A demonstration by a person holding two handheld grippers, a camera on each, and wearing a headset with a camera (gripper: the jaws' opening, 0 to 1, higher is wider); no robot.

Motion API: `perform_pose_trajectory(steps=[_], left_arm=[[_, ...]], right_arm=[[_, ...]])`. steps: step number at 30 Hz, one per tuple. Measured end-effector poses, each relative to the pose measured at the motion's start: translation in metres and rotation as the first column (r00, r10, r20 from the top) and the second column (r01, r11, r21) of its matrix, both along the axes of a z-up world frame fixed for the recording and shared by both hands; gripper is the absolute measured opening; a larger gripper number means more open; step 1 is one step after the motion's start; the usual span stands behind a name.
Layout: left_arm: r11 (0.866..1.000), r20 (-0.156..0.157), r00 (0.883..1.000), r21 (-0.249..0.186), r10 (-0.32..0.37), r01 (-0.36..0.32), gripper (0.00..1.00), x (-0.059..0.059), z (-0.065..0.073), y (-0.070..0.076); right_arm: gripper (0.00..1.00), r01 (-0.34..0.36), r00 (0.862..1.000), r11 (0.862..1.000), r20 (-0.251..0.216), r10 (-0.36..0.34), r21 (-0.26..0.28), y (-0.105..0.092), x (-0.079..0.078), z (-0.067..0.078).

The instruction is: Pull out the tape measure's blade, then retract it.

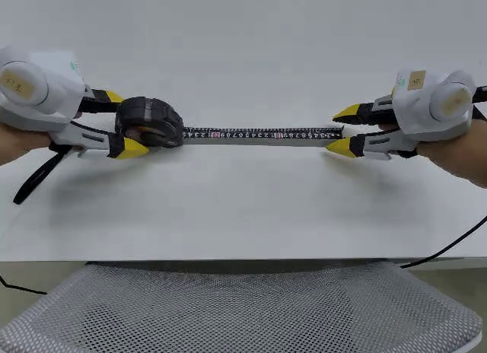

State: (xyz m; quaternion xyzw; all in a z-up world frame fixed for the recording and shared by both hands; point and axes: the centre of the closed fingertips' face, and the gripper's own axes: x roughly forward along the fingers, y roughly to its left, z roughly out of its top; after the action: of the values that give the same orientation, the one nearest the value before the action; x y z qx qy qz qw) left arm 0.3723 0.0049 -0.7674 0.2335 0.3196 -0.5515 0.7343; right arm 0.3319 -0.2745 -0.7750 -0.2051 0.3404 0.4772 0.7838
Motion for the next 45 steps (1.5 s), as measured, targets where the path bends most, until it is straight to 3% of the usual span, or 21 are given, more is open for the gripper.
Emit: perform_pose_trajectory(steps=[2, 5, 7, 9, 12, 14, 17, 20, 22, 33, 41, 45], left_arm=[[1.0, 0.002, 1.0, -0.011, 0.03, -0.03, 0.44, -0.001, 0.002, 0.002], [0.995, -0.024, 0.996, -0.048, 0.088, -0.089, 0.47, -0.001, 0.005, 0.004], [0.994, -0.003, 0.995, -0.036, 0.104, -0.104, 0.49, 0.001, 0.006, 0.008], [0.989, -0.013, 0.991, -0.064, 0.135, -0.136, 0.5, 0.0, 0.011, 0.008], [0.983, 0.002, 0.986, -0.075, 0.168, -0.167, 0.52, -0.002, 0.014, 0.011], [0.975, 0.021, 0.979, -0.095, 0.205, -0.202, 0.56, -0.001, 0.019, 0.013], [0.963, 0.022, 0.968, -0.114, 0.249, -0.245, 0.57, -0.003, 0.024, 0.017], [0.952, 0.023, 0.96, -0.137, 0.279, -0.273, 0.6, -0.009, 0.03, 0.018], [0.94, 0.037, 0.947, -0.139, 0.32, -0.312, 0.64, -0.011, 0.031, 0.022], [0.916, 0.008, 0.926, -0.154, 0.377, -0.371, 0.69, -0.038, 0.026, 0.028], [0.893, 0.033, 0.905, -0.182, 0.423, -0.411, 0.73, -0.049, 0.032, 0.031], [0.893, 0.045, 0.903, -0.179, 0.426, -0.413, 0.73, -0.053, 0.032, 0.032]], right_arm=[[0.34, 0.023, 1.0, 1.0, -0.002, -0.023, 0.02, 0.001, 0.0, 0.002], [0.4, 0.063, 0.998, 0.997, -0.027, -0.062, 0.055, 0.004, -0.002, 0.004], [0.41, 0.063, 0.998, 0.997, -0.017, -0.062, 0.05, 0.004, -0.003, 0.005], [0.46, 0.096, 0.995, 0.993, -0.021, -0.094, 0.069, 0.005, -0.003, 0.009], [0.52, 0.115, 0.993, 0.99, -0.016, -0.114, 0.078, 0.006, -0.004, 0.012], [0.55, 0.116, 0.993, 0.991, -0.003, -0.116, 0.071, 0.008, -0.006, 0.014], [0.59, 0.137, 0.991, 0.986, -0.005, -0.137, 0.096, 0.011, -0.008, 0.022], [0.63, 0.147, 0.989, 0.985, 0.001, -0.148, 0.085, 0.01, -0.01, 0.022], [0.65, 0.163, 0.986, 0.983, 0.006, -0.164, 0.081, 0.009, -0.012, 0.023], [0.73, 0.229, 0.973, 0.969, 0.011, -0.231, 0.096, 0.006, -0.029, 0.026], [0.76, 0.262, 0.962, 0.957, 0.052, -0.27, 0.121, 0.01, -0.036, 0.033], [0.77, 0.276, 0.957, 0.952, 0.055, -0.285, 0.129, 0.011, -0.041, 0.032]])
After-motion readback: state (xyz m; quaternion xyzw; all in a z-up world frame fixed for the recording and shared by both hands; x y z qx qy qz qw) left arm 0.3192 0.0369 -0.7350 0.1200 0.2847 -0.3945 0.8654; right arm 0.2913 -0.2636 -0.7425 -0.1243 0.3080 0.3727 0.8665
